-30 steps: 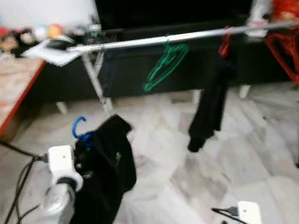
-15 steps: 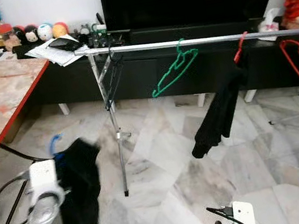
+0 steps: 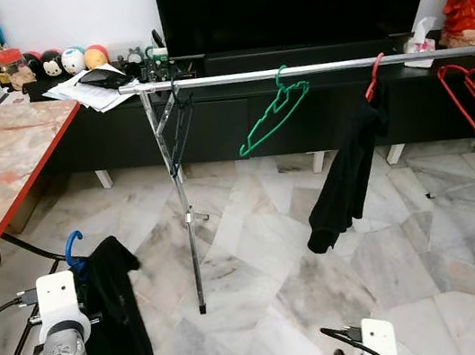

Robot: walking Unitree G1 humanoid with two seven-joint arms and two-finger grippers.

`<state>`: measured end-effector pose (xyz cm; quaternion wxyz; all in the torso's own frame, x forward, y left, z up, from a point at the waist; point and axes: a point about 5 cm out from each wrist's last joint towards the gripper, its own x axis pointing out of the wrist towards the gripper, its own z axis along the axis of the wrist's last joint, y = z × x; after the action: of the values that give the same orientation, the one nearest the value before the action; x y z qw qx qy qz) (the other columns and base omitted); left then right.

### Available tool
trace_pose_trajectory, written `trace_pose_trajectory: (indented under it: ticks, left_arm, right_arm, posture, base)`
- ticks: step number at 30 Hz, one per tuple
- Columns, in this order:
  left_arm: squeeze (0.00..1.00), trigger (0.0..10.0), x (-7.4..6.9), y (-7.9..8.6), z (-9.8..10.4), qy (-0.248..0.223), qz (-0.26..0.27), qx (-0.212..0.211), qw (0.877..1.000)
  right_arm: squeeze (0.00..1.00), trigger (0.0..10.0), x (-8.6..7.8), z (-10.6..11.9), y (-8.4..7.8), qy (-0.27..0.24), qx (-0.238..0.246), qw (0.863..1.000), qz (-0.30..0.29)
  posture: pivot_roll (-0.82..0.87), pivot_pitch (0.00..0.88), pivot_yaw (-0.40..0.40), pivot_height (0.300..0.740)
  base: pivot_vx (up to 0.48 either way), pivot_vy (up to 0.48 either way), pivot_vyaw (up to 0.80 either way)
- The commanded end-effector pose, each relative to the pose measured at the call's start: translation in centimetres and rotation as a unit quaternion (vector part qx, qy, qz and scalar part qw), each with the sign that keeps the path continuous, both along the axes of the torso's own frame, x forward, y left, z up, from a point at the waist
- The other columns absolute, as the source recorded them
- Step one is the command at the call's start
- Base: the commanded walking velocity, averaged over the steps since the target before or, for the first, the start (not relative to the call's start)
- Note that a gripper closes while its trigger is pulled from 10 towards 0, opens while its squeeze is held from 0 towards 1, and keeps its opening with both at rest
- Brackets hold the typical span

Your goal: Hang hanger

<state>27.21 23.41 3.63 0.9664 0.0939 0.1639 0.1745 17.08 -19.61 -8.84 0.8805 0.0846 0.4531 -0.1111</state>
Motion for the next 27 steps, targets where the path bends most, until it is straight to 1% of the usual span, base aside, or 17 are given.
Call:
trace_pose_trajectory:
  ticks: [1, 6, 9, 11, 17, 27]
  left_arm:
    - [0.0, 10.0, 0.7, -0.4, 1.0, -0.024, -0.015, 0.007, 1.0]
    - [0.0, 10.0, 1.0, -0.6, 1.3, -0.03, -0.019, 0.002, 0.999]
    - [0.0, 10.0, 1.0, -0.6, 1.3, -0.031, -0.022, 0.003, 0.999]
    - [0.0, 10.0, 1.0, -0.6, 1.3, -0.028, -0.025, 0.005, 0.999]
    - [0.0, 10.0, 1.0, -0.7, 1.3, -0.029, -0.026, 0.004, 0.999]
    - [0.0, 10.0, 1.2, -0.7, 1.5, -0.033, -0.031, 0.004, 0.999]
  right_arm:
    - [0.0, 10.0, 0.0, 0.0, 0.1, 0.004, 0.0, 1.0, 0.001]
    - [0.0, 10.0, -0.1, -0.1, 0.1, 0.003, -0.001, 1.0, 0.001]
    - [0.0, 10.0, -0.3, -0.1, -0.3, 0.002, -0.003, 1.0, -0.004]
    - [0.0, 10.0, -0.5, -0.1, -0.9, 0.003, -0.004, 1.0, -0.003]
    - [0.0, 10.0, -1.1, -0.2, -1.6, 0.008, -0.006, 1.0, -0.003]
    - [0.0, 10.0, -1.4, -0.3, -1.7, 0.013, -0.006, 1.0, -0.002]
  posture:
    - [-0.1, 0.0, -0.017, 0.74]
    - [-0.1, 0.0, -0.015, 0.74]
    - [-0.1, 0.0, -0.015, 0.74]
    - [-0.1, 0.0, -0.015, 0.74]
    - [-0.09, 0.0, -0.016, 0.74]
    - [-0.1, 0.0, -0.018, 0.74]
  base:
    - [0.0, -0.289, 0.0]
    - [0.0, -0.355, 0.0]
    - [0.0, -0.355, 0.0]
    - [0.0, -0.354, 0.0]
    - [0.0, -0.358, 0.0]
    - [0.0, -0.359, 0.0]
